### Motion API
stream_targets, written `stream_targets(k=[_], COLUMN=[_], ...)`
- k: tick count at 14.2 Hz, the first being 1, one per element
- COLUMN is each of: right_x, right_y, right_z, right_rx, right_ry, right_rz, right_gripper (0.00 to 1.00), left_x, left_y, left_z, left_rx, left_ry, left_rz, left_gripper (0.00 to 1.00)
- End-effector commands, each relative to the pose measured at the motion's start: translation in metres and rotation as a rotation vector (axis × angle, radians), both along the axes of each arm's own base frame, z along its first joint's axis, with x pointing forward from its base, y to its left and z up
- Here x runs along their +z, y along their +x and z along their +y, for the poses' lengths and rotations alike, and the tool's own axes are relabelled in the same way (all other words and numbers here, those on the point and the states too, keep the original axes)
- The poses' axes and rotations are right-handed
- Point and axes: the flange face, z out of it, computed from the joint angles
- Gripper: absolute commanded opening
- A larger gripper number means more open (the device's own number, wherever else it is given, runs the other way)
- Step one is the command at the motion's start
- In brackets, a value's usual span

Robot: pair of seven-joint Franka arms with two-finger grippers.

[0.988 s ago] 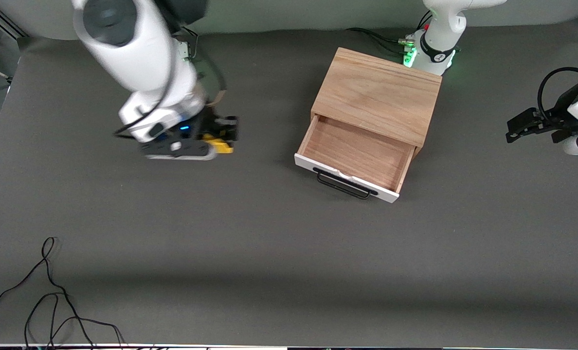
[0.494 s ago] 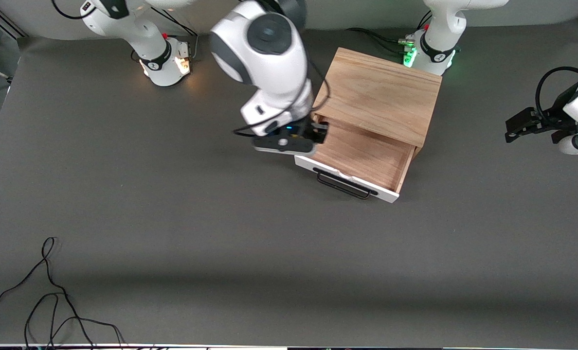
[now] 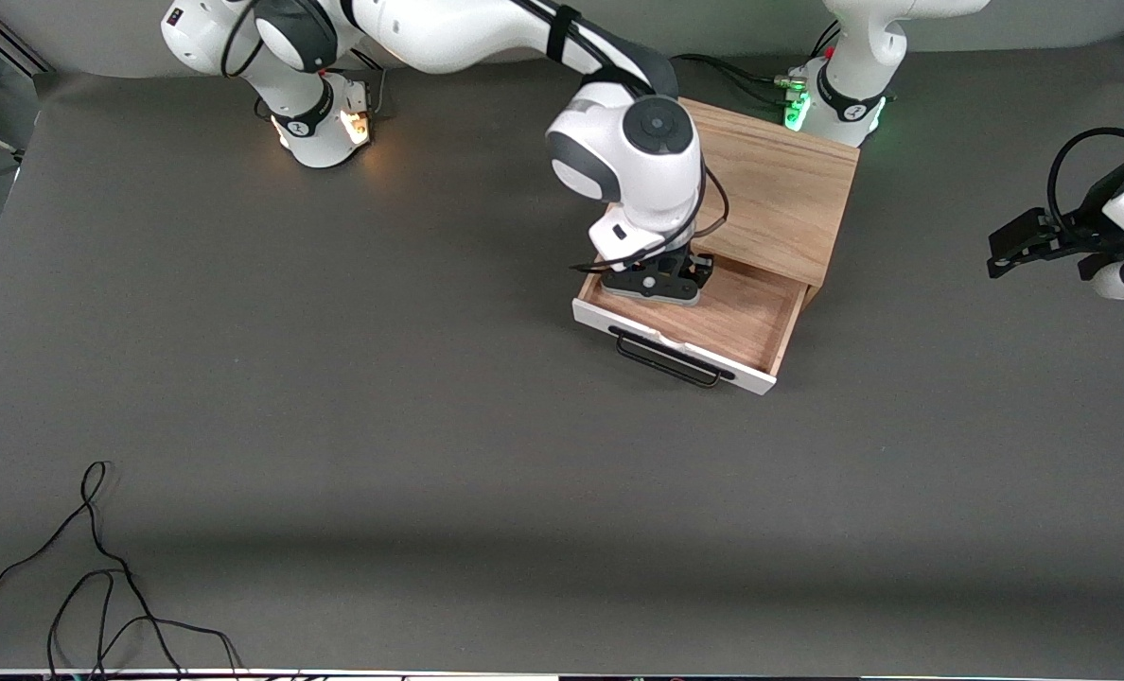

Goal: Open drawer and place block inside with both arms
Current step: 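Lift the yellow cube with the right gripper and carry it over the drawer, then lower the cube into the drawer and open the right gripper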

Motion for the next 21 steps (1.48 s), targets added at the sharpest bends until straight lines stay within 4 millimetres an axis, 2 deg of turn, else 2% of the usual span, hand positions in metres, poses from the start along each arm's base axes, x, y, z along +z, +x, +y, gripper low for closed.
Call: stream_targets(k=[1, 3, 4, 5, 6, 15, 16, 17, 19, 21], right_x=[-0.016, -0.022, -0.022, -0.023, -0.025, -0.008, 0.002, 0.022, 0.041, 0.087], right_y=[0.002, 0.002, 0.002, 0.002, 0.001, 0.003, 0.003, 0.004, 0.009, 0.014], right_z=[0.007, 0.008, 0.007, 0.007, 0.008, 0.007, 0.006, 0.003, -0.009, -0.025], right_rx=[-0.016, -0.023, -0.024, -0.028, -0.044, -0.07, -0.069, -0.071, -0.08, -0.085], right_ry=[-0.01, -0.009, -0.009, -0.01, -0.012, 0.006, 0.011, 0.019, -0.01, 0.005], right_rz=[-0.014, -0.013, -0.013, -0.012, -0.008, -0.018, -0.022, -0.028, -0.015, -0.027], right_gripper=[0.0, 0.05, 0.25, 0.7, 0.99, 1.0, 1.0, 1.0, 1.0, 1.0], left_x=[0.007, 0.006, 0.006, 0.006, 0.006, 0.004, 0.004, 0.003, 0.003, 0.001], left_y=[-0.005, -0.006, -0.006, -0.006, -0.006, -0.006, -0.006, -0.006, -0.006, -0.005], left_z=[0.002, 0.002, 0.002, 0.002, 0.002, 0.0, 0.0, -0.001, 0.0, 0.0], left_rx=[-0.016, -0.016, -0.016, -0.016, -0.016, -0.018, -0.018, -0.019, -0.018, -0.018], left_ry=[0.012, 0.014, 0.014, 0.014, 0.014, 0.014, 0.013, 0.013, 0.011, 0.011], left_rz=[-0.014, -0.011, -0.011, -0.009, -0.008, -0.001, -0.003, 0.0, 0.0, 0.003], left_gripper=[1.0, 1.0, 1.0, 1.0, 1.0, 1.0, 1.0, 1.0, 1.0, 1.0])
